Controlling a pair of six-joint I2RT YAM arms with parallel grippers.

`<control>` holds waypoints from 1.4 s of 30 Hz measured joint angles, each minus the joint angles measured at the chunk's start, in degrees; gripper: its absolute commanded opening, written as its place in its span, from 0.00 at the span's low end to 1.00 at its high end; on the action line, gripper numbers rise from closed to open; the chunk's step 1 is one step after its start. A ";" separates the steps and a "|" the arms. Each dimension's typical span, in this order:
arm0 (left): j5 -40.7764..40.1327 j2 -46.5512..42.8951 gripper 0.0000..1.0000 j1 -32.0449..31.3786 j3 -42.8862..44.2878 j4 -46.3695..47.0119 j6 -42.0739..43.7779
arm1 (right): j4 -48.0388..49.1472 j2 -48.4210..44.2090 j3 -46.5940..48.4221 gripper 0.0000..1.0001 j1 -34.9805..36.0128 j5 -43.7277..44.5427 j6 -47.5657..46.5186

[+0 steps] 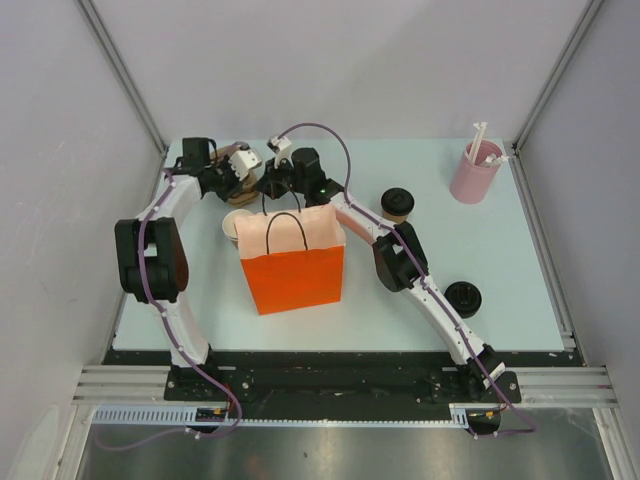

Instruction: Pack the takeout coffee

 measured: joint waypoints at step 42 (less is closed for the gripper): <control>-1.22 5.88 0.01 -1.11 3.67 -6.71 3.93 | 0.04 0.00 -0.17 0.00 -0.33 0.00 0.92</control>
